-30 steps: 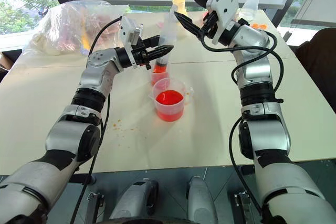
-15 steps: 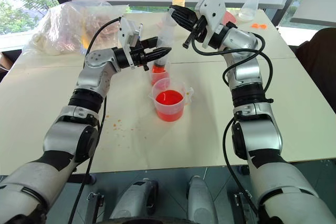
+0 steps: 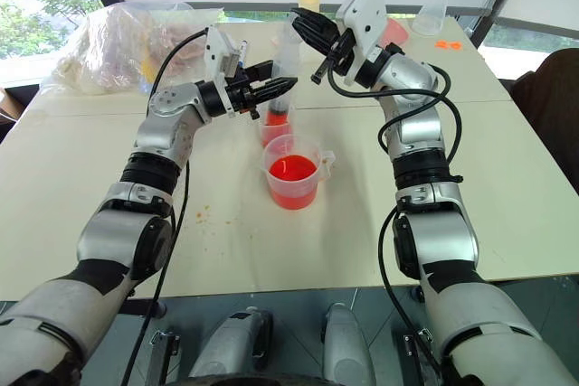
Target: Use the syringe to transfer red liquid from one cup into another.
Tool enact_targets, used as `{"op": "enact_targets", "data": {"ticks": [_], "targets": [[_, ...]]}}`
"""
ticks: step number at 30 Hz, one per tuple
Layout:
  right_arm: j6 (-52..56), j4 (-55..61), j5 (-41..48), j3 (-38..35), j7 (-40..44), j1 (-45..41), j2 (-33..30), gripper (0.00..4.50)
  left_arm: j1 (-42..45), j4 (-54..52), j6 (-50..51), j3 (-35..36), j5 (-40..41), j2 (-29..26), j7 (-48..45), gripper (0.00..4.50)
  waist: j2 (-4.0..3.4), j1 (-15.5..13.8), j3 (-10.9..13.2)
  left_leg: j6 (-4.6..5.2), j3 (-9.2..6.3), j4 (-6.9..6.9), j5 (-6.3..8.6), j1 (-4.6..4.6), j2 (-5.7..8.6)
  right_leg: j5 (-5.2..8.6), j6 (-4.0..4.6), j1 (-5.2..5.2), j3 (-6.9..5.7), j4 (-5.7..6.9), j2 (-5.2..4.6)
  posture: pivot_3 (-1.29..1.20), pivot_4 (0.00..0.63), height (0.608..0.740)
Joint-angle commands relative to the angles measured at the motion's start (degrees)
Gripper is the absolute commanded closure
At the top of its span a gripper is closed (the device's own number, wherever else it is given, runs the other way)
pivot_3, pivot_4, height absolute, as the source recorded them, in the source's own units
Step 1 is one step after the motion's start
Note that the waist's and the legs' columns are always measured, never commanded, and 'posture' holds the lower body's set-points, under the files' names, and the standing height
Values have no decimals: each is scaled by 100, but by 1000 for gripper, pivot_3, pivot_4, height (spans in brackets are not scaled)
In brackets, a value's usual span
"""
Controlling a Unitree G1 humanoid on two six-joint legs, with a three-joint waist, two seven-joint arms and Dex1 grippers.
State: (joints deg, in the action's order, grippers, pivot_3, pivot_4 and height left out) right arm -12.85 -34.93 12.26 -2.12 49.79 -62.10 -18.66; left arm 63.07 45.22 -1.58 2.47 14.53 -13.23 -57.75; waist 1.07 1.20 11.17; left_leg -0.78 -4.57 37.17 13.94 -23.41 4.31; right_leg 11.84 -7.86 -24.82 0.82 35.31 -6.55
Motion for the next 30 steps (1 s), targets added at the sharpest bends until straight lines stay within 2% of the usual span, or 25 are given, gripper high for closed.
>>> {"op": "enact_targets", "data": {"ticks": [1,16,30], "targets": [[30,208,-29,256,213,124,179,4433,592,-324,-174,391,287,-2,400,3041,0,0,0,0,0,0,0,0,0,0,0,0,0,0,0,0,150,740],[227,506,-101,432,172,610,443,4433,882,-325,-43,533,413,-174,357,3041,0,2,0,0,1,0,0,0,0,0,0,-3,1,2,0,0,150,740],[410,385,-94,388,146,534,565,4433,656,-967,806,461,403,-373,200,3041,-1,15,0,0,0,0,0,0,0,0,0,-5,1,6,1,0,150,740]]}}
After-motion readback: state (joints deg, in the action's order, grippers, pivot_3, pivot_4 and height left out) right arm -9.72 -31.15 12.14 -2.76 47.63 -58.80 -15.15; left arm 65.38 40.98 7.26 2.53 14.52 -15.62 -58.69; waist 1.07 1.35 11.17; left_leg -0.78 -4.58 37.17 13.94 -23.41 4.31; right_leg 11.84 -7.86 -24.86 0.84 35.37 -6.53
